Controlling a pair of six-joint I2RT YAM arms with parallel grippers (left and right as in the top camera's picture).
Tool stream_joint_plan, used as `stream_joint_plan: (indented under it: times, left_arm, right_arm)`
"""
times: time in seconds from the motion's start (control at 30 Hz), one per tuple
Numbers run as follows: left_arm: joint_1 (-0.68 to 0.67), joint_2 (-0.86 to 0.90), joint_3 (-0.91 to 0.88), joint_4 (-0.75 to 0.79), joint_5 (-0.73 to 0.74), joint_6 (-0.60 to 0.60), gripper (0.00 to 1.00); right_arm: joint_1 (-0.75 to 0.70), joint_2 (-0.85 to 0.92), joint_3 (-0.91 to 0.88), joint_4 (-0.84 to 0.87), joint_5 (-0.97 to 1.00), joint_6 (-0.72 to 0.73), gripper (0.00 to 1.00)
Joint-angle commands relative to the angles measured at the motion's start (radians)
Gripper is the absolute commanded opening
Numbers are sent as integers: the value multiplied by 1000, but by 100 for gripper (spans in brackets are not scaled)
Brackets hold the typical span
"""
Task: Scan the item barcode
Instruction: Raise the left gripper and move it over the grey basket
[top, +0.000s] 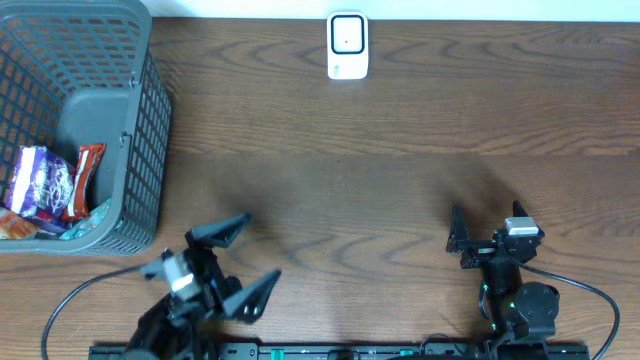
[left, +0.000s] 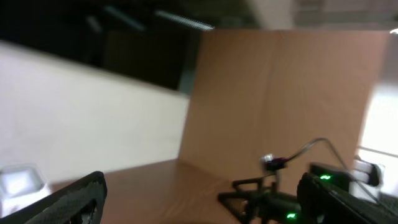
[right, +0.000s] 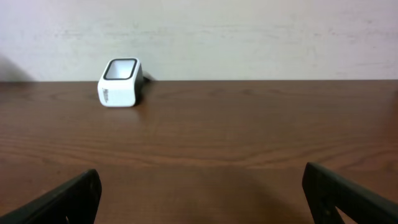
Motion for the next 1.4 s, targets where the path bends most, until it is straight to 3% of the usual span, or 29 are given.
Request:
stream_joint_plan:
  times: [0.0,0.37,0.7,1.03,1.2,1.37]
  left_arm:
    - [2,-6,14,101,35,-138,98]
    - [3,87,193,102,-71,-23,98]
    - [3,437,502,103,-7,138,98]
    - [6,822,840,103,183,150,98]
    - [81,953,979,101,211,159,98]
    - [262,1046,1107,31,209,177,98]
  right_arm:
    - [-7,-5,-2,-5,5,-15,99]
    - [-7,-5,-2,-5,5,-15,99]
    - [-7,-5,-2,-5,5,-15,99]
    - [-7,-5,-2,-5,5,-15,99]
    - [-7,-5,-2,-5,5,-15,99]
    - [-7,-5,-2,-5,5,-15,99]
